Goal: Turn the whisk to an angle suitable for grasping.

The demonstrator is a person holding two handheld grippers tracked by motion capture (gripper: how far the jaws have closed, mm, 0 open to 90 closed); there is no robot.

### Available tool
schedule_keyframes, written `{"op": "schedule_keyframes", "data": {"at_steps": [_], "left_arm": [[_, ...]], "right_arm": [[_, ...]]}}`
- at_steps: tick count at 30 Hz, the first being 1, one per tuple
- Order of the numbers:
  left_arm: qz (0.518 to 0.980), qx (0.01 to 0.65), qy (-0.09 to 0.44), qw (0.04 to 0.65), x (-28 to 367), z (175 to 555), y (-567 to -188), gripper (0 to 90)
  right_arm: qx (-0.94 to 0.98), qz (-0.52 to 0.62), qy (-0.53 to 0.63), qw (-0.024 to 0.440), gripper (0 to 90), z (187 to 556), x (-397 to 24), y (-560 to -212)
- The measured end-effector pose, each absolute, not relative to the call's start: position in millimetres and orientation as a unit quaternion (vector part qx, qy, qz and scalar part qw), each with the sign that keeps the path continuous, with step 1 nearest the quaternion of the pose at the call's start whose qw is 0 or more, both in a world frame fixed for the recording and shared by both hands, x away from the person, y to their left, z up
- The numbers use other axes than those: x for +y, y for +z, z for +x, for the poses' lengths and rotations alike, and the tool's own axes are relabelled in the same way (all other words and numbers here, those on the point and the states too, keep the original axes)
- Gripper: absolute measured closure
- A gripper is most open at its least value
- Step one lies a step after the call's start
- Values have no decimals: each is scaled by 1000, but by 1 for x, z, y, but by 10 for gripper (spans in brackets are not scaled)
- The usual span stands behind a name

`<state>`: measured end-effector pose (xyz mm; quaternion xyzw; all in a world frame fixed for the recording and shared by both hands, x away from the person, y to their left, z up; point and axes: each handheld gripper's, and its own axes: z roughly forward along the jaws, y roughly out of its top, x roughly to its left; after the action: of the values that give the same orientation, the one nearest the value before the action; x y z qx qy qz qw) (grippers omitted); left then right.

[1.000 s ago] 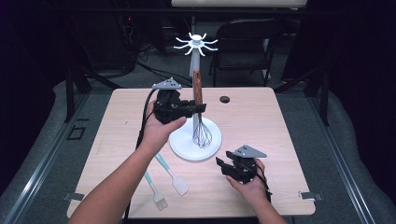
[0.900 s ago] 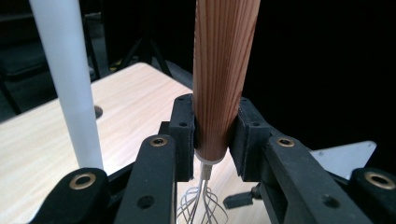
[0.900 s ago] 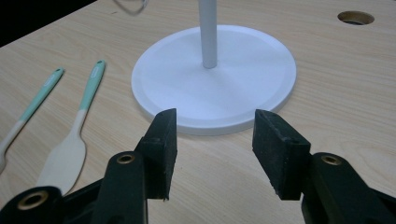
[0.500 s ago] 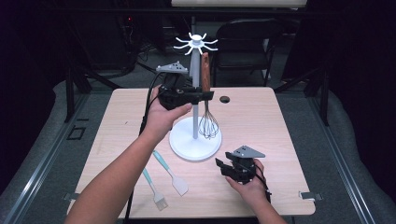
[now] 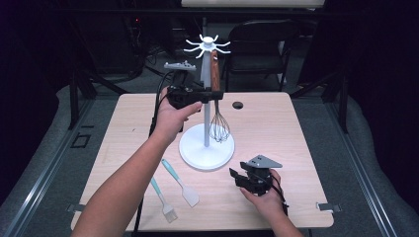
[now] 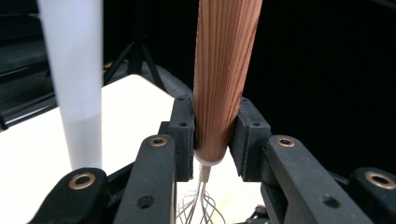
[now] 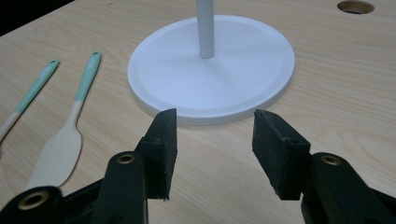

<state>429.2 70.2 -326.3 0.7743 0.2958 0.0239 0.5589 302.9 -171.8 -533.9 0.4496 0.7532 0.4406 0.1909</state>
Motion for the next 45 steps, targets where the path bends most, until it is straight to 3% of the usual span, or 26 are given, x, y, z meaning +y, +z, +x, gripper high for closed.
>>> {"op": "schedule_keyframes", "data": {"at_steps": [10,32,45], "left_arm": [[771,320,52,548,76,433,-342,601],[777,379,80,496,121,406,-401,577],[761,429,116,473,162,375,-460,490]], "right_arm": [[756,449,433,199,508,303,-170,-536],[790,437,386,191,485,305,-161,-542],[792,440,371,203,443,306,-162,-543]]}}
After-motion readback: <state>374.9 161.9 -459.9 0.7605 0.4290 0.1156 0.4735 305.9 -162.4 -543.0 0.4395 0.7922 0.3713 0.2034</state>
